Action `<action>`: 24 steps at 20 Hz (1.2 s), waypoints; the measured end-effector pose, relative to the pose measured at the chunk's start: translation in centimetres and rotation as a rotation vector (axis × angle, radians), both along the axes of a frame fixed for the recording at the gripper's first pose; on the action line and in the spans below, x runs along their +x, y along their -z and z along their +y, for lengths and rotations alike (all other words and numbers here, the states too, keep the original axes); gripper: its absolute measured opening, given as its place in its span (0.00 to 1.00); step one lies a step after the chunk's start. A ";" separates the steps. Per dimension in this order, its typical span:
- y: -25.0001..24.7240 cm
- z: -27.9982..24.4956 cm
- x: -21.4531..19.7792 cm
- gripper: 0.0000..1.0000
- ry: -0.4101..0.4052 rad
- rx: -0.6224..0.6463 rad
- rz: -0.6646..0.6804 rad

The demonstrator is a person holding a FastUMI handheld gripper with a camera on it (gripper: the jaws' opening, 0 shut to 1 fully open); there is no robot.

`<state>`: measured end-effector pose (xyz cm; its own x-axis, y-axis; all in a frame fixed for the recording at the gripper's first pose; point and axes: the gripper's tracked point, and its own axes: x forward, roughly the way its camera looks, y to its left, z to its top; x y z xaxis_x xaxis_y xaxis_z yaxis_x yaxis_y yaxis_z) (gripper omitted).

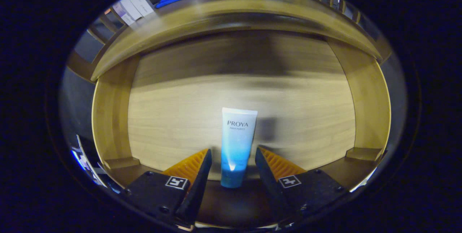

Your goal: Pull open the drawer, take out the items inside it, and place them on the countertop above the cabinet.

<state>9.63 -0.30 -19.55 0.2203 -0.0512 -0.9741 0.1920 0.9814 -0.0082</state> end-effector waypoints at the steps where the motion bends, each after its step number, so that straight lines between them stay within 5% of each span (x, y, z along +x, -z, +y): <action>1: 0.3 -0.2 0.0 0.74 0.009 -0.008 0.003; 4: 0.6 -0.3 0.2 0.56 0.032 -0.014 -0.014; 12: -0.5 -0.1 0.4 0.43 0.017 -0.015 -0.082; 24: -12.2 0.1 1.7 0.42 -0.040 0.088 -0.300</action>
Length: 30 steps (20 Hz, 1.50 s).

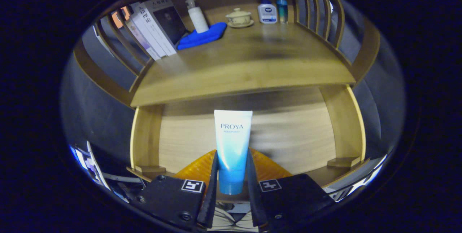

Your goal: Pull open the drawer, take out the items inside it, and place them on the countertop above the cabinet.

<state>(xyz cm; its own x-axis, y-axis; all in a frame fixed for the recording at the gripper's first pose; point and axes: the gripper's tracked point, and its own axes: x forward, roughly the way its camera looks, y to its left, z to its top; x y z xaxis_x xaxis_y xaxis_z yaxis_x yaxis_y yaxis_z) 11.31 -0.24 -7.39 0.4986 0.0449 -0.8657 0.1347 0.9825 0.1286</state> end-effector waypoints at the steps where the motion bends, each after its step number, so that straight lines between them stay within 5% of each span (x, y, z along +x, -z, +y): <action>1: -0.7 0.1 0.4 0.42 -0.005 0.002 -0.012; 18: -5.3 -1.0 14.3 0.42 0.054 -0.135 -0.187; 30: -3.3 0.0 18.5 0.48 0.025 -0.052 -0.237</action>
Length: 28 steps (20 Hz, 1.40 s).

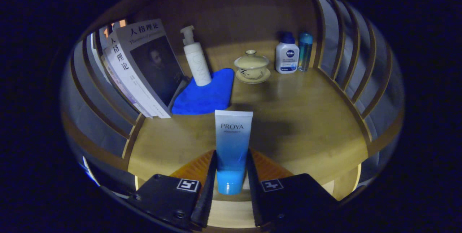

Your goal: Pull open the drawer, take out the items inside it, and place them on the countertop above the cabinet.

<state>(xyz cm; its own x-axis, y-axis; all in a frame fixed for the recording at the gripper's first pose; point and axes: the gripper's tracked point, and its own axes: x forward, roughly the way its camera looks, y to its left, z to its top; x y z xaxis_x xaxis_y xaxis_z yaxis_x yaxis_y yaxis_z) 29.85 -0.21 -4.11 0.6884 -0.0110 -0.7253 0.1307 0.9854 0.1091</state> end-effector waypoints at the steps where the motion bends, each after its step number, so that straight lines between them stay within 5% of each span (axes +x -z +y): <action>1: -0.2 -0.1 -0.2 0.50 0.000 0.002 -0.009; 11: -5.0 1.1 -6.5 0.65 -0.106 -0.053 -0.172; 13: -5.8 1.1 -8.8 0.86 -0.114 -0.078 -0.208; 14: -6.3 1.2 -9.9 0.88 -0.116 -0.083 -0.226; 28: -5.9 5.1 -23.1 0.99 -0.196 -0.085 -0.571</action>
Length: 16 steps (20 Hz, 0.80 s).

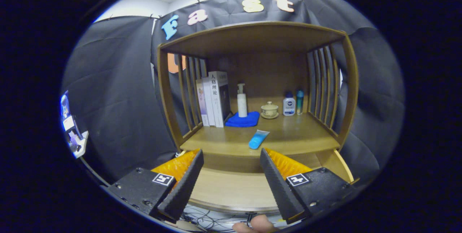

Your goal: Pull open the drawer, take out the items inside it, and place them on the countertop above the cabinet.

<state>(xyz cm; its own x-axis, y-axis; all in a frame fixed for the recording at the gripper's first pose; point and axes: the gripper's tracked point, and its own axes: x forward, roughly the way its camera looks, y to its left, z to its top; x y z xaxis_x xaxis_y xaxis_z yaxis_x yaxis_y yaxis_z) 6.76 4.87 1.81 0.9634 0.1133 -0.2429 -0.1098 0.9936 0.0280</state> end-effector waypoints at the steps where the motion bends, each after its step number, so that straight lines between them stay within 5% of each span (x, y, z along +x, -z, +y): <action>1: 0.7 -0.3 -0.8 0.99 0.009 0.011 -0.014; 8: 5.5 -3.4 -4.8 0.98 0.065 -0.019 -0.148; 16: 14.2 -4.6 -7.7 0.98 0.071 -0.014 -0.076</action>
<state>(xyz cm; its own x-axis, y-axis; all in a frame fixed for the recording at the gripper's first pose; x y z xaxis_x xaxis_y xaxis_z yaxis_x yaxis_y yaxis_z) -0.93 0.29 -12.39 0.9845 0.0416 -0.1701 -0.0407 0.9991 0.0088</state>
